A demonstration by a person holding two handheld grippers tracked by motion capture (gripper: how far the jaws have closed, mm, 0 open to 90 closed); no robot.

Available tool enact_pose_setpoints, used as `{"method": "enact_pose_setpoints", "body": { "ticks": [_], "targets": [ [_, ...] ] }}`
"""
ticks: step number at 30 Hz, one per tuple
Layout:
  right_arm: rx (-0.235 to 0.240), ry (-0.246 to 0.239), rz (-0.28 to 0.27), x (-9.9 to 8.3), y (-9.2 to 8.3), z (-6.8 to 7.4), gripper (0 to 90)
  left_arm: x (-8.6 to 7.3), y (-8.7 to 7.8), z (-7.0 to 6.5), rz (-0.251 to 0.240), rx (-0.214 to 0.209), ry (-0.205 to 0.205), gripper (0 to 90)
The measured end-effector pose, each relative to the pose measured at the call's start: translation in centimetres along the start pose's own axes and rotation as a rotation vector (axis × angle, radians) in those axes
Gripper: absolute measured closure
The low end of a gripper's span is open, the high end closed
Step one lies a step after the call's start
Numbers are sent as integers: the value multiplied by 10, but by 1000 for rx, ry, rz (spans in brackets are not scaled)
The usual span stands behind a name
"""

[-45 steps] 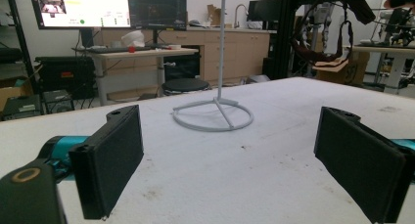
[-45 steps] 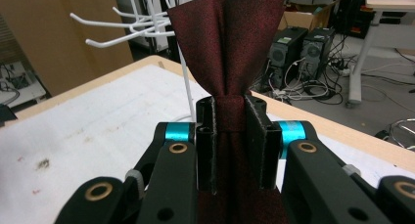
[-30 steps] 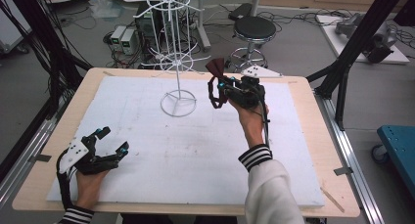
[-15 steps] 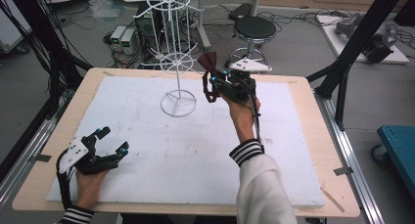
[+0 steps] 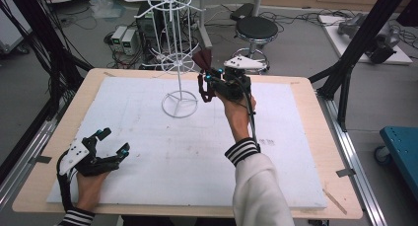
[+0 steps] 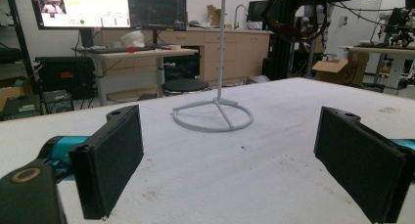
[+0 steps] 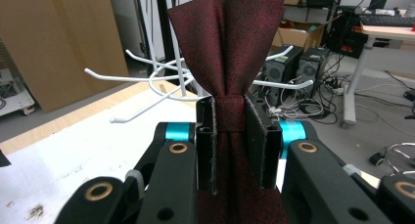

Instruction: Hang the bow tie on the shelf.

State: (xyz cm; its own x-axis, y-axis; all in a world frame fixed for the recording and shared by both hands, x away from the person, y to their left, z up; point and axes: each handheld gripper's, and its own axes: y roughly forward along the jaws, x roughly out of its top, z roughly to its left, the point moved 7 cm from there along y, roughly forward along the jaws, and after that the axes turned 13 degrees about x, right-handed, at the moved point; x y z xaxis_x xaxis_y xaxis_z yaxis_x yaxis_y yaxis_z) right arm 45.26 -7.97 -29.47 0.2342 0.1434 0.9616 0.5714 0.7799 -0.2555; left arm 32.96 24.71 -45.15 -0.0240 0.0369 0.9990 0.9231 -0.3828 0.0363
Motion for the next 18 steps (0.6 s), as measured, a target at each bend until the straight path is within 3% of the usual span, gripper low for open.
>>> {"method": "enact_pose_setpoints", "body": {
  "ticks": [18],
  "targets": [
    [17,15,6,1,15,8,763,0,0,0,2,-1,3,113]
  ]
}}
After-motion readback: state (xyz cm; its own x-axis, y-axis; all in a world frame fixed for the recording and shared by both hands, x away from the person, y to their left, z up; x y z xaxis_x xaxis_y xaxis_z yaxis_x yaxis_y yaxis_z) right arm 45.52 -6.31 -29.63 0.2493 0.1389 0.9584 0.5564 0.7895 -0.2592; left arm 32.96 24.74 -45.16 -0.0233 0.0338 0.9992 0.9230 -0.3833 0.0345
